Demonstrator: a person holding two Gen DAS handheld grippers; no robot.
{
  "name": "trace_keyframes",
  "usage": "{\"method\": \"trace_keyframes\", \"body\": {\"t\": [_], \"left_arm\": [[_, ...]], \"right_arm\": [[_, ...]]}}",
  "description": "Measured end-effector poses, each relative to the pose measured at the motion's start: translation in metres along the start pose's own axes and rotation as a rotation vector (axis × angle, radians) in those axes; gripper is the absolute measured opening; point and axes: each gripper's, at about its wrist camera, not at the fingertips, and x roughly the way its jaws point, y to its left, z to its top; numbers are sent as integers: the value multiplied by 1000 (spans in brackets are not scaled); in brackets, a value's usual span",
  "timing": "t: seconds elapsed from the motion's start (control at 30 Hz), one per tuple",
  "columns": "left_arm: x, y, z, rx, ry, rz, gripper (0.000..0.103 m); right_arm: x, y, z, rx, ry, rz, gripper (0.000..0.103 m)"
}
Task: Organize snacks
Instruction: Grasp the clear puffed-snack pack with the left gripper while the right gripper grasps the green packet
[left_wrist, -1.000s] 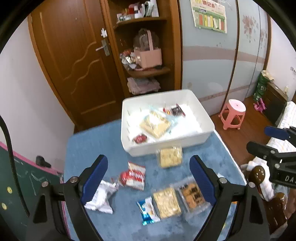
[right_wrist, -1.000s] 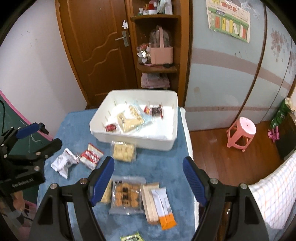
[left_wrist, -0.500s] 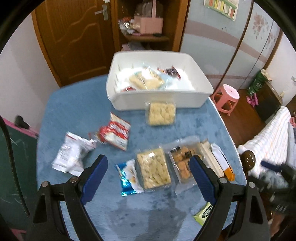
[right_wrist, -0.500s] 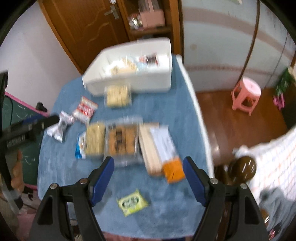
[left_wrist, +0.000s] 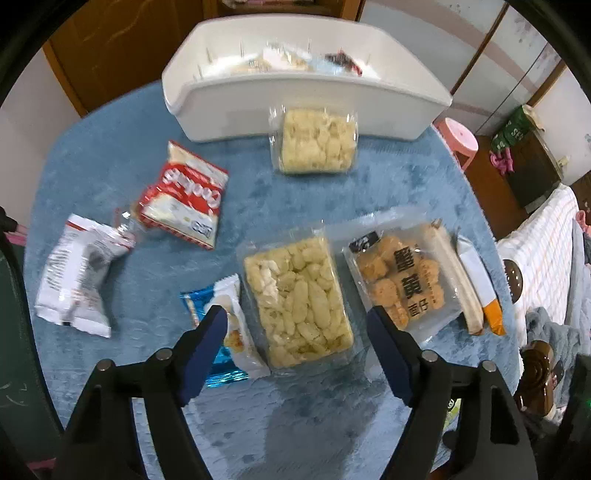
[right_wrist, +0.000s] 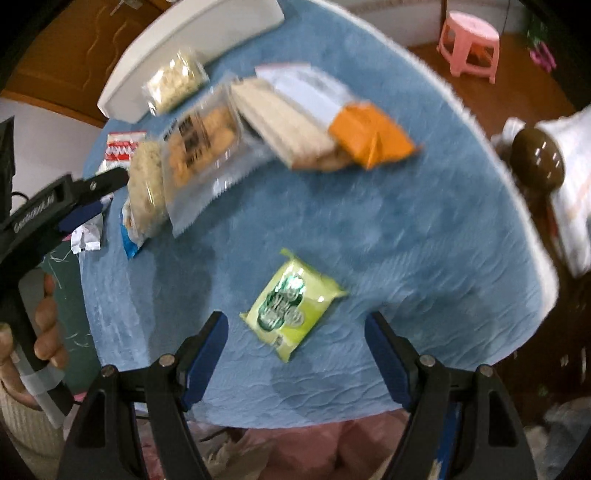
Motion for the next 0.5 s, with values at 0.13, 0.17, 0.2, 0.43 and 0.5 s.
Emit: {"method": "trace_keyframes", "body": {"t": [0.13,0.17,0.2,0.43,0.5], "left_arm": [[19,2,4,-20,48,-28,69],[24,3,6,-29,63,-42,66],[29,5,6,-37,73,-52,65],[47,11,13,-76,113,-75,63],[52,12,15,-77,123,-77,63]], "right_arm": [[19,2,-4,32,63,42,77],[23,2,-4,40,76,50,77],[25,3,-4,46,77,49,77],[26,14,1,20,17,-2,64],[28,20,2,-8,5,-45,62]]}}
